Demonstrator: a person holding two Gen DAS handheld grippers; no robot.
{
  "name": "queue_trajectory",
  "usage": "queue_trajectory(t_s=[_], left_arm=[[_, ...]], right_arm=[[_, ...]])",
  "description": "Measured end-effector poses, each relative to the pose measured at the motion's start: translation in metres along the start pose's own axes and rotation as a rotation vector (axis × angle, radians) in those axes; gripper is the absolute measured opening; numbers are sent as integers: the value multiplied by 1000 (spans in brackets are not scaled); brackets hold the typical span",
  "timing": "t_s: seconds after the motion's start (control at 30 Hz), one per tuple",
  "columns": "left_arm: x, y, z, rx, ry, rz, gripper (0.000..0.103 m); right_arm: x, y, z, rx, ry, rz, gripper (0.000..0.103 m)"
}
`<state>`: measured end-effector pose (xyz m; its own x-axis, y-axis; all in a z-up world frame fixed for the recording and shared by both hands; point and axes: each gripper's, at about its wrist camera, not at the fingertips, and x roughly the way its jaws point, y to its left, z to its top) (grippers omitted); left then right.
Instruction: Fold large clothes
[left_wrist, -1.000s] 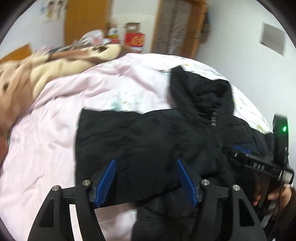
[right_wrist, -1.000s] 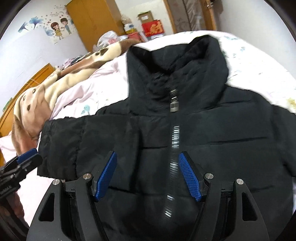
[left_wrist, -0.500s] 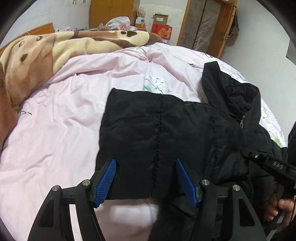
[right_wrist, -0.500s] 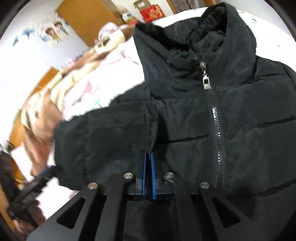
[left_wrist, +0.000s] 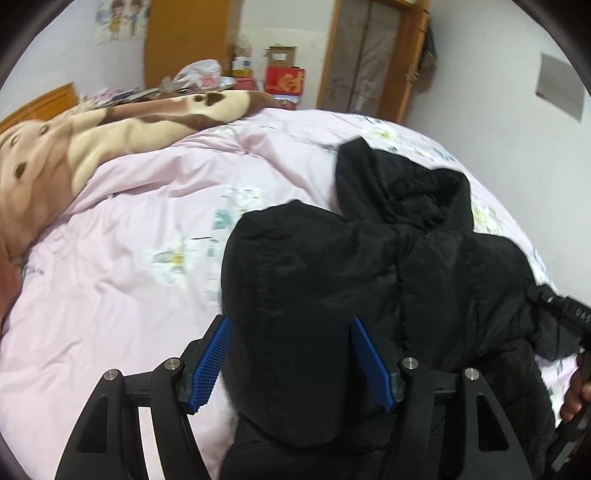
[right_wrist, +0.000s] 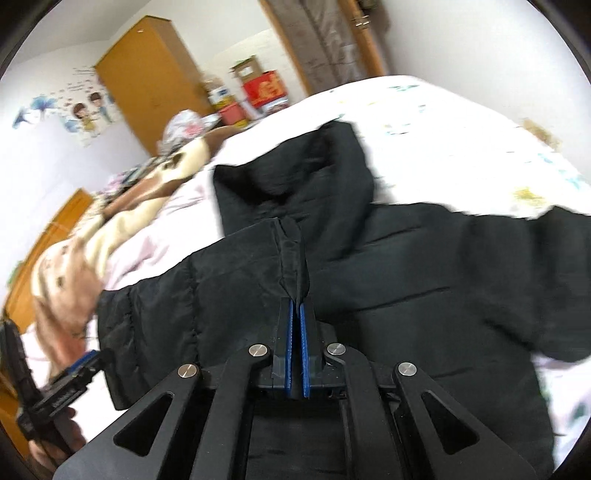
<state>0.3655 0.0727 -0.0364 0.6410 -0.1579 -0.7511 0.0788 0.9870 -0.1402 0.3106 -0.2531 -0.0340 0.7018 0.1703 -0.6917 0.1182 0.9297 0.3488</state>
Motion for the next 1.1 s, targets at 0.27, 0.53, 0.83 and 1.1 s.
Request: queue_trajectory(t_s=[0.27,0.53,0.83,1.1], left_arm=[[62,-44,-8,41,130,-4,67],[86,-49,-17,72,156,37,67],[73,-54,-20,52,161,-11,67],[24,-89,-24,91,95,-52,67]], right_arm=[[3,-56,-5,15,32,-160,3],[39,-91,-27,30,124,-221,3],[4,-113,-24,89,56,-188,20],[-92,-204,-21,275,-117,-231,61]])
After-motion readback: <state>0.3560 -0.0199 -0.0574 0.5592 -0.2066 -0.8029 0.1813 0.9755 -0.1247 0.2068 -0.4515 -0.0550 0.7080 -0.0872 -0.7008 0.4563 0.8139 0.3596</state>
